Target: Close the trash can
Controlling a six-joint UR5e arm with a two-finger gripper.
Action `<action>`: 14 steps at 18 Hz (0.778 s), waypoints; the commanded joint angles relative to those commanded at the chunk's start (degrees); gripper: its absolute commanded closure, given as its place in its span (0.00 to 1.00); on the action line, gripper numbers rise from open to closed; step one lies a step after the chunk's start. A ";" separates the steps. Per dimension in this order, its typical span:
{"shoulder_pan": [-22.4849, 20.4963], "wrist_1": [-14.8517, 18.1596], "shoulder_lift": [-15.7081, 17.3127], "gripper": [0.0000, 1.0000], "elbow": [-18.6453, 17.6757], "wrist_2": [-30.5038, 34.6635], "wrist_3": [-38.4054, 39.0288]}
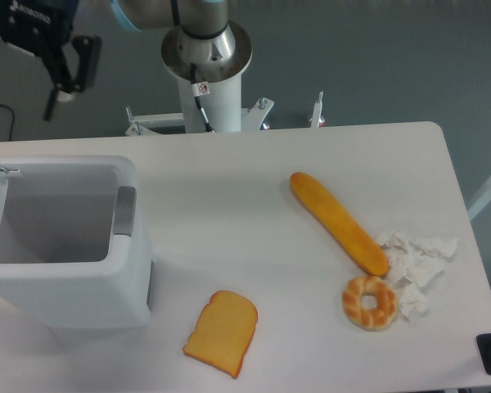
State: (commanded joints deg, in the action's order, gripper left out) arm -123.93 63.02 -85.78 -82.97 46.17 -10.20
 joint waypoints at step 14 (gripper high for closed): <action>10.10 -1.05 -5.09 0.00 0.17 -12.86 0.18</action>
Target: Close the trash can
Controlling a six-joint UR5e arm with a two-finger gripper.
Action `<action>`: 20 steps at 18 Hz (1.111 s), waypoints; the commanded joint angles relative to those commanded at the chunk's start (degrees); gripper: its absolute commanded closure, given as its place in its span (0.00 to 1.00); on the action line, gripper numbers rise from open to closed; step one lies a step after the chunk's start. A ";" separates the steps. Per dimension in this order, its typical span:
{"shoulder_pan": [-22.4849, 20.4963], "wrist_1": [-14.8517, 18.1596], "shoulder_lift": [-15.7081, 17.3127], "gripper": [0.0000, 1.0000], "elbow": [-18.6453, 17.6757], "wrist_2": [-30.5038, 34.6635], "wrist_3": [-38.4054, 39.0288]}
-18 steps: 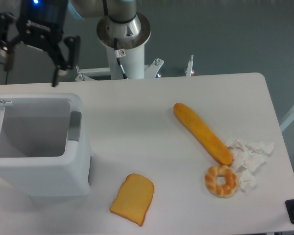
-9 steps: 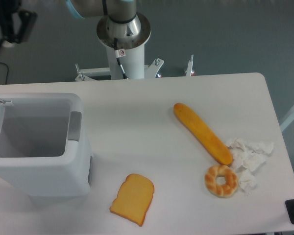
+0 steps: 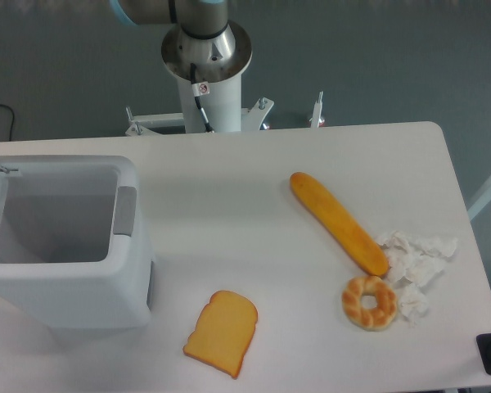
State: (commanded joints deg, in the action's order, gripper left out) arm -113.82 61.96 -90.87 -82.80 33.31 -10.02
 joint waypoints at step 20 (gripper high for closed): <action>4.14 -2.64 -6.16 0.00 1.33 3.84 0.44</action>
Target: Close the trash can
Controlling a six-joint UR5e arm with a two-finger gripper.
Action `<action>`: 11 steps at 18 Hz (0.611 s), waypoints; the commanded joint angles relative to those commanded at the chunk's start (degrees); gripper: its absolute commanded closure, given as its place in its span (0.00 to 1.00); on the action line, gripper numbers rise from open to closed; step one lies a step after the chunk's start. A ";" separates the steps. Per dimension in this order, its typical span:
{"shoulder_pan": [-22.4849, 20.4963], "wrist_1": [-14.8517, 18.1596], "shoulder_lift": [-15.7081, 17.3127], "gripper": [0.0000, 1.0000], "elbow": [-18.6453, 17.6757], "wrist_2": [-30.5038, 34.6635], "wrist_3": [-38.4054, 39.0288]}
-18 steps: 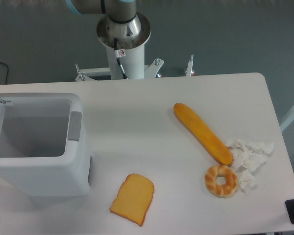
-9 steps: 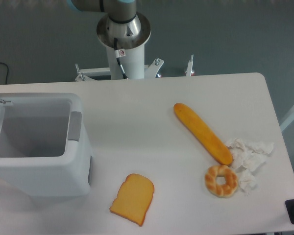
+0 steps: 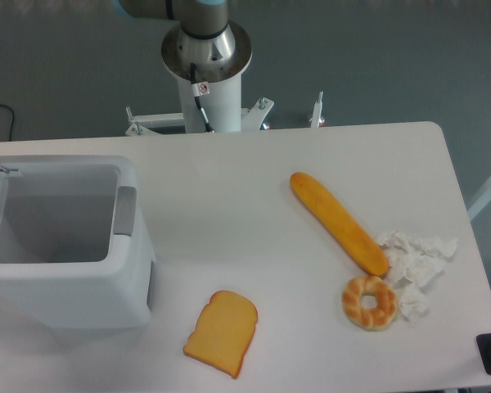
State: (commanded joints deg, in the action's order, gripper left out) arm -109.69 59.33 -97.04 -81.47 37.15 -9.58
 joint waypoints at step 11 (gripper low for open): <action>-2.02 -0.09 1.15 0.00 -0.09 11.87 -0.35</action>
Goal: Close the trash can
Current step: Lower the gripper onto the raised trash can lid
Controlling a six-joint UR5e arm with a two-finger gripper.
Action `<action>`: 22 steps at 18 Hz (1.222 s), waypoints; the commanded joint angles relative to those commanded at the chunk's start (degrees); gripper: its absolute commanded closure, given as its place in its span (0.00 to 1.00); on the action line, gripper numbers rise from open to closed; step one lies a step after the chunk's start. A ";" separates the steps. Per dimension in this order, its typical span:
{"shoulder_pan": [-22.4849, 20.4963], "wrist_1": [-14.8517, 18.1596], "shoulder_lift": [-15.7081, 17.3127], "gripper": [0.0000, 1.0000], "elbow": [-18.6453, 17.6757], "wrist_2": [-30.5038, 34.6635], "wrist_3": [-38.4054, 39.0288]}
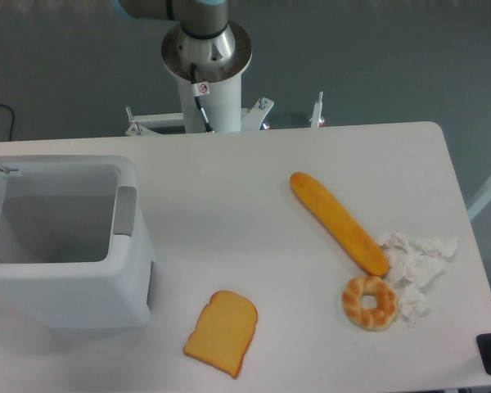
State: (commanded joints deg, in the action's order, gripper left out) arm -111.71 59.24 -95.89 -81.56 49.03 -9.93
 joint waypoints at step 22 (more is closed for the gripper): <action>-9.84 0.09 0.26 0.00 -6.24 13.64 -5.28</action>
State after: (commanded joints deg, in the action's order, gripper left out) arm -121.55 59.33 -95.63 -87.80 62.67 -15.21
